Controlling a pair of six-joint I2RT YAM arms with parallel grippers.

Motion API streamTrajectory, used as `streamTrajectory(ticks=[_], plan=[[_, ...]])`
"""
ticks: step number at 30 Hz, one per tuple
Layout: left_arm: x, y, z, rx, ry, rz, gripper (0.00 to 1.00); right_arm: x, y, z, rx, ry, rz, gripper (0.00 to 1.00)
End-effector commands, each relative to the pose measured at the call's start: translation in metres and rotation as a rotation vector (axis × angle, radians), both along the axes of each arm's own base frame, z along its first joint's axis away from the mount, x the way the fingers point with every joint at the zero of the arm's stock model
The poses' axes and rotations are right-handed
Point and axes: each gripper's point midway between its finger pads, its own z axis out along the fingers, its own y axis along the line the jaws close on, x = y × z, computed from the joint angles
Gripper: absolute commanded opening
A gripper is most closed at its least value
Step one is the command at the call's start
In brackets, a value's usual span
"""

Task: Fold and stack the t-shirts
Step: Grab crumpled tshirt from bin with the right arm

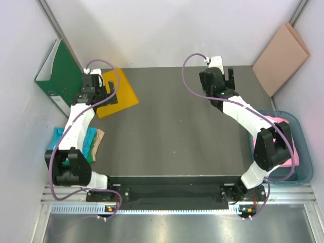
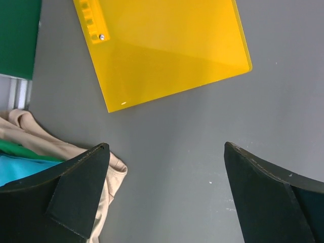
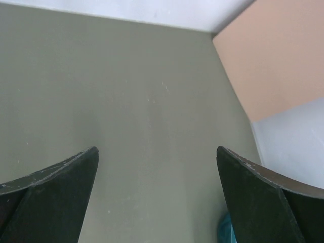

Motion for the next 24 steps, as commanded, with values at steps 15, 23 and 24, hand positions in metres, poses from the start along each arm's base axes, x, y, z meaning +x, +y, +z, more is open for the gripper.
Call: streamTrajectory(ticks=[15, 23, 24], plan=[[-0.002, -0.049, -0.055, -0.210, 0.089, -0.150, 0.99, -0.139, -0.190, -0.001, 0.090, 0.149, -0.582, 0.96], [-0.001, -0.079, -0.066, -0.258, 0.114, -0.222, 0.99, -0.219, -0.233, -0.073, 0.192, 0.386, -0.775, 0.98], [-0.001, -0.080, -0.068, -0.259, 0.119, -0.226, 0.99, -0.223, -0.232, -0.085, 0.200, 0.416, -0.776, 0.99]])
